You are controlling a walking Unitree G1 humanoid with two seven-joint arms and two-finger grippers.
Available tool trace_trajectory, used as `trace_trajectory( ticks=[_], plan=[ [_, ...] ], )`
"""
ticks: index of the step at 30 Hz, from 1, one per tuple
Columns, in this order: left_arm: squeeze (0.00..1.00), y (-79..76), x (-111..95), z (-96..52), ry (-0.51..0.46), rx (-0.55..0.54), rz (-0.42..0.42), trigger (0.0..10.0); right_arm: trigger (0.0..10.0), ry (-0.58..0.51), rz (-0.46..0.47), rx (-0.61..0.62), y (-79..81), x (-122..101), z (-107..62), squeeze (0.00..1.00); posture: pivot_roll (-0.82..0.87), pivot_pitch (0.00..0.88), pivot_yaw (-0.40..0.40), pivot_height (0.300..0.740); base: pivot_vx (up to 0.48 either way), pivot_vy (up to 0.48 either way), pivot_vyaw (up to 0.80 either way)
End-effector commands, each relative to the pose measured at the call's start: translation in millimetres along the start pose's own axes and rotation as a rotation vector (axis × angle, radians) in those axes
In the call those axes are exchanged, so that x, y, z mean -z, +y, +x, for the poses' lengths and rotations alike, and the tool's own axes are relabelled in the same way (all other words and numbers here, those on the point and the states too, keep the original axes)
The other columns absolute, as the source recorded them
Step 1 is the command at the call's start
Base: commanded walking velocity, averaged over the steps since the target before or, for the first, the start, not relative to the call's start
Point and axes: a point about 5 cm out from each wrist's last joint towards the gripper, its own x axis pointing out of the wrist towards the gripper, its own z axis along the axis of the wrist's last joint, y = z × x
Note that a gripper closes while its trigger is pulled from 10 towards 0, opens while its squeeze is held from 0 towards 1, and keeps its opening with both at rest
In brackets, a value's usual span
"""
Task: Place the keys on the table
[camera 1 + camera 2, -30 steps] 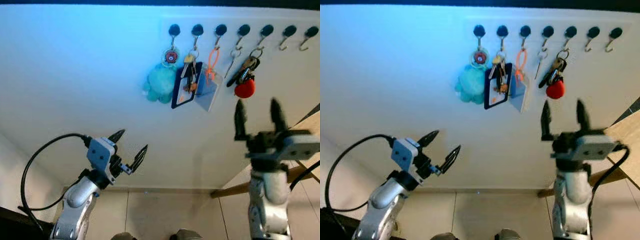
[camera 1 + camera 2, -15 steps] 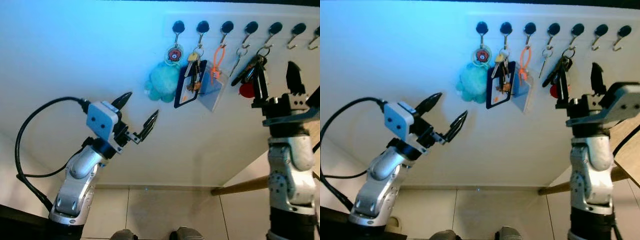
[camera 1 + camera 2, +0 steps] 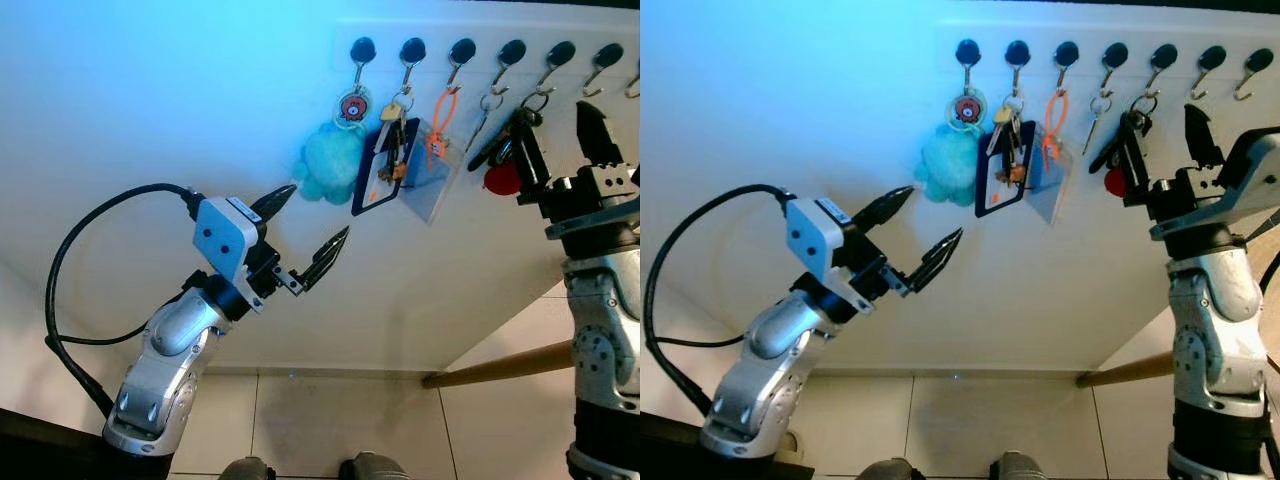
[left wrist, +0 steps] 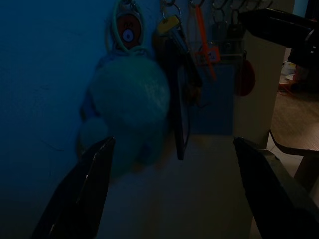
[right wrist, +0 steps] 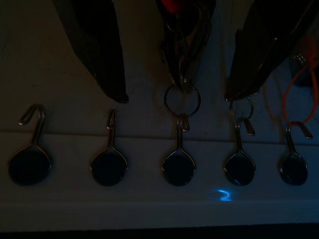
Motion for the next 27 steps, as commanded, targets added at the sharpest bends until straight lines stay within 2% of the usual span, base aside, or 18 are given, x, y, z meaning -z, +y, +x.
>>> trace_trajectory(
  ticks=[1, 8, 17, 27],
  plan=[
    [0.00, -3.6, -2.0, -1.8, 0.009, 0.030, 0.005, 10.0, 10.0, 0.028, -0.010, 0.018, -8.9, 0.5, -3.7, 0.00, 0.01, 0.123, -0.023, 0.740, 0.000, 0.000, 0.00],
    [0.00, -5.9, -6.5, 1.7, -0.004, 0.054, 0.010, 10.0, 10.0, 0.087, -0.013, 0.045, -22.2, 5.9, -8.2, 0.00, 0.01, 0.124, -0.025, 0.740, 0.000, 0.000, 0.00],
    [0.00, -8.0, -9.8, 4.6, -0.017, 0.074, -0.011, 10.0, 10.0, 0.133, -0.013, 0.038, -30.0, 12.2, -10.4, 0.00, 0.01, 0.120, -0.026, 0.740, 0.000, 0.000, 0.00],
    [0.00, -6.6, -9.3, 6.3, -0.017, 0.073, -0.001, 10.0, 10.0, 0.161, -0.002, -0.018, -29.6, 15.5, -5.8, 0.00, 0.01, 0.118, -0.023, 0.740, 0.000, 0.000, 0.00]
  ],
)
